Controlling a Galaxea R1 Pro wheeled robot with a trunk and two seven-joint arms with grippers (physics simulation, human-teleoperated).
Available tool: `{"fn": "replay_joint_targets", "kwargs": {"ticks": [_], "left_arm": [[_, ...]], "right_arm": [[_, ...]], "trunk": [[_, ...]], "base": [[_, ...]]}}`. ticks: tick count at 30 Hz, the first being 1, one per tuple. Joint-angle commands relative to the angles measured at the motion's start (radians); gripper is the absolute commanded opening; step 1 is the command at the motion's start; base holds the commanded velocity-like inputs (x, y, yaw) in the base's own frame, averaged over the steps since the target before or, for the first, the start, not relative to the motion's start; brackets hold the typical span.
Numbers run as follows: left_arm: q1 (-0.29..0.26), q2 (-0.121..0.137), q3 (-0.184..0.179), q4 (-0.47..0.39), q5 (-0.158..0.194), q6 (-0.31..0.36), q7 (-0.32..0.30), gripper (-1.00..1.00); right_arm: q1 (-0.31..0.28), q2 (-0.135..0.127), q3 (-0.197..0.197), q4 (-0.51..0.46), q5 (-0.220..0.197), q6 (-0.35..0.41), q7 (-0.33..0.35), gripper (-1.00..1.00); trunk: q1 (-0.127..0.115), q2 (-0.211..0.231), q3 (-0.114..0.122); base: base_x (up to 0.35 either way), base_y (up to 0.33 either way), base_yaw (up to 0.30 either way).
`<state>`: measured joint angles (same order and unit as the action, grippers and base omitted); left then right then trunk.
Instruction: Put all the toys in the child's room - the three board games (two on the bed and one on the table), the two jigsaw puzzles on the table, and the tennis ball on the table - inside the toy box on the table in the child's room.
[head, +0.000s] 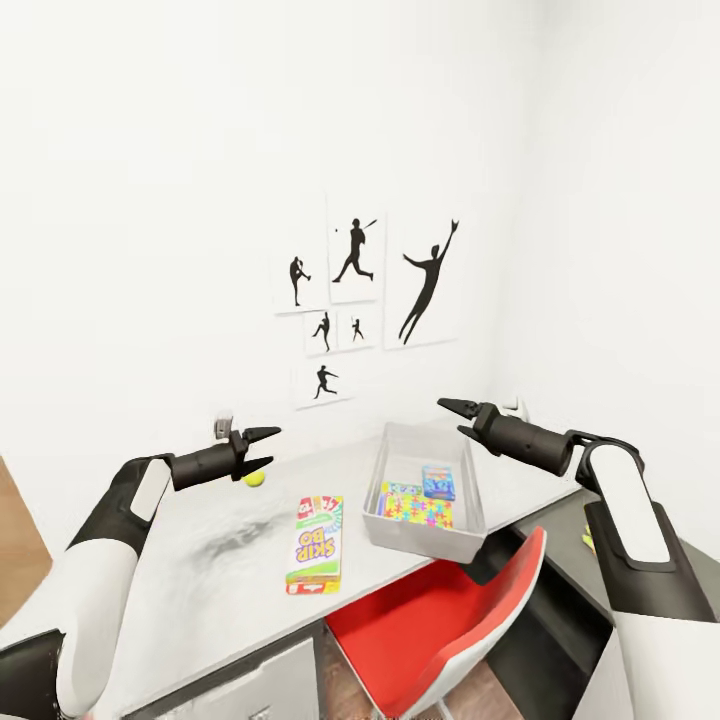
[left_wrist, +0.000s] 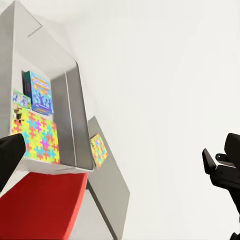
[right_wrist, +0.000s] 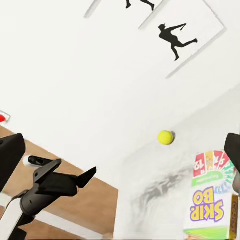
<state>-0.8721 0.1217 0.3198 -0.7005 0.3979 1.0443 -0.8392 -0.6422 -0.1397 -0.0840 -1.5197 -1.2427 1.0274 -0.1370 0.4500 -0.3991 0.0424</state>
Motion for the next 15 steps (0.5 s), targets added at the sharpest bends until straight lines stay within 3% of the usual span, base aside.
{"fn": "replay_joint_targets", "kwargs": {"ticks": [1,11,15], "left_arm": [[-0.001,0.000,0.002,0.001,-0.005,0.003,-0.006,1.00],[-0.001,0.000,0.002,0.001,-0.005,0.003,-0.006,1.00],[-0.001,0.001,0.003,0.001,-0.005,0.003,-0.006,1.00]], "right_arm": [[0.000,0.000,-0.001,-0.001,-0.011,0.003,-0.010,1.00],[-0.001,0.000,0.000,-0.003,-0.011,0.003,-0.010,1.00],[-0.002,0.000,0.000,-0.003,-0.011,0.002,-0.010,1.00]], "trunk": [[0.000,-0.001,0.000],[0.000,-0.001,0.009],[0.000,-0.001,0.010]], "base": [[-0.219,0.112,0.244],[-0.259,0.149,0.242],[-0.271,0.161,0.120]]}}
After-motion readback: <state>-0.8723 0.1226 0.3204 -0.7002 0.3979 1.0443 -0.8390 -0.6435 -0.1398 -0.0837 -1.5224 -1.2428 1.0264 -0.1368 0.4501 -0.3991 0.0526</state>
